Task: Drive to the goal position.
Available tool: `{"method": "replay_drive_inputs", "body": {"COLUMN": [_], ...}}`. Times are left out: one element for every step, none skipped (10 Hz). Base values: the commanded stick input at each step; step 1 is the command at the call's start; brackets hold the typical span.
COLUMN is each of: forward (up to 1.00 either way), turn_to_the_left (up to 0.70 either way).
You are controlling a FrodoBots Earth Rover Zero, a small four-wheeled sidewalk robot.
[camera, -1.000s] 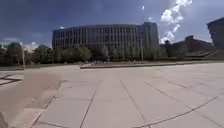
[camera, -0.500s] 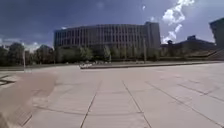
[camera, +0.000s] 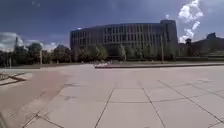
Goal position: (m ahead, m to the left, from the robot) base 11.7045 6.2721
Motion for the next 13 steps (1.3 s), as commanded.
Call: {"method": "replay_drive_inputs", "body": {"forward": [0.85,0.85,0.85,0.85,0.85,0.85,0.85,0.85,0.85,0.85,0.85,0.85,0.85], "turn_to_the_left": [0.01,0.01,0.01,0.01,0.01,0.01,0.01,0.01,0.01,0.01,0.05,0.11,0.17]}}
